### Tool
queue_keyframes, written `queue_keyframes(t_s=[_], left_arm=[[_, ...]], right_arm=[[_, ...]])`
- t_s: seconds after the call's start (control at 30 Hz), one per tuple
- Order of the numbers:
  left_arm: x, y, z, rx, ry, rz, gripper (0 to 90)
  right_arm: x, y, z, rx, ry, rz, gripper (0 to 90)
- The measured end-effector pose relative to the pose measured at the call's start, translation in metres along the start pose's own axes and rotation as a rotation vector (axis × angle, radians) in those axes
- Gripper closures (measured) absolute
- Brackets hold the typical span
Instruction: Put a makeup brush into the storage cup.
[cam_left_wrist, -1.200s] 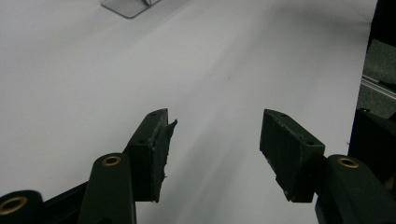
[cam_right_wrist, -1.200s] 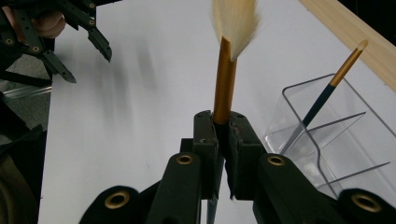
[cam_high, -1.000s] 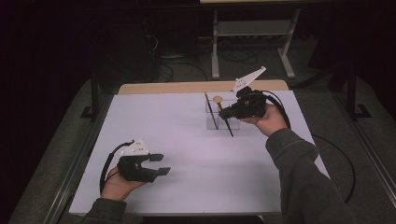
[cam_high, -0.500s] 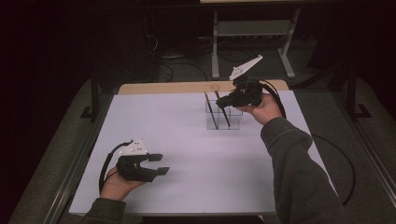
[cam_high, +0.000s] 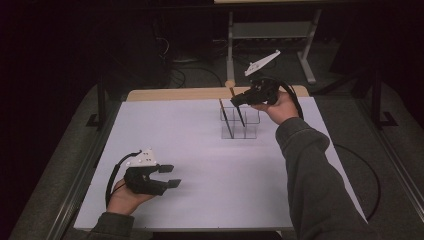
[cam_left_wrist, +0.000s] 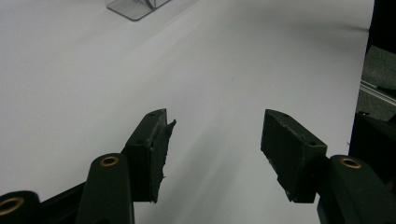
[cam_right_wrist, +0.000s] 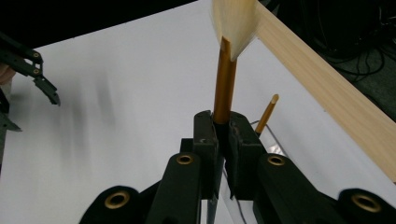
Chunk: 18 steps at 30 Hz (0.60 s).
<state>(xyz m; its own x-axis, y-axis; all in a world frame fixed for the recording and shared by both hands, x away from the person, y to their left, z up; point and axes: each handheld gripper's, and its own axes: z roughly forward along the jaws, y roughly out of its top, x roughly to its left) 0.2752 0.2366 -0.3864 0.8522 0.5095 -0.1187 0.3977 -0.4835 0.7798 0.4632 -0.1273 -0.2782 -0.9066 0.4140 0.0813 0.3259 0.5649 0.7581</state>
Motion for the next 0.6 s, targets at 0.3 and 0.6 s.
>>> queue_keyframes(t_s=[0.3,0.6], left_arm=[[0.002,-0.001,-0.003,-0.009,0.0,-0.004,40.4],[0.002,-0.001,-0.003,-0.012,0.003,-0.007,40.2]], right_arm=[[-0.01,0.012,0.0,0.009,-0.028,-0.008,82.9],[-0.02,0.021,-0.001,0.021,-0.06,0.02,82.9]])
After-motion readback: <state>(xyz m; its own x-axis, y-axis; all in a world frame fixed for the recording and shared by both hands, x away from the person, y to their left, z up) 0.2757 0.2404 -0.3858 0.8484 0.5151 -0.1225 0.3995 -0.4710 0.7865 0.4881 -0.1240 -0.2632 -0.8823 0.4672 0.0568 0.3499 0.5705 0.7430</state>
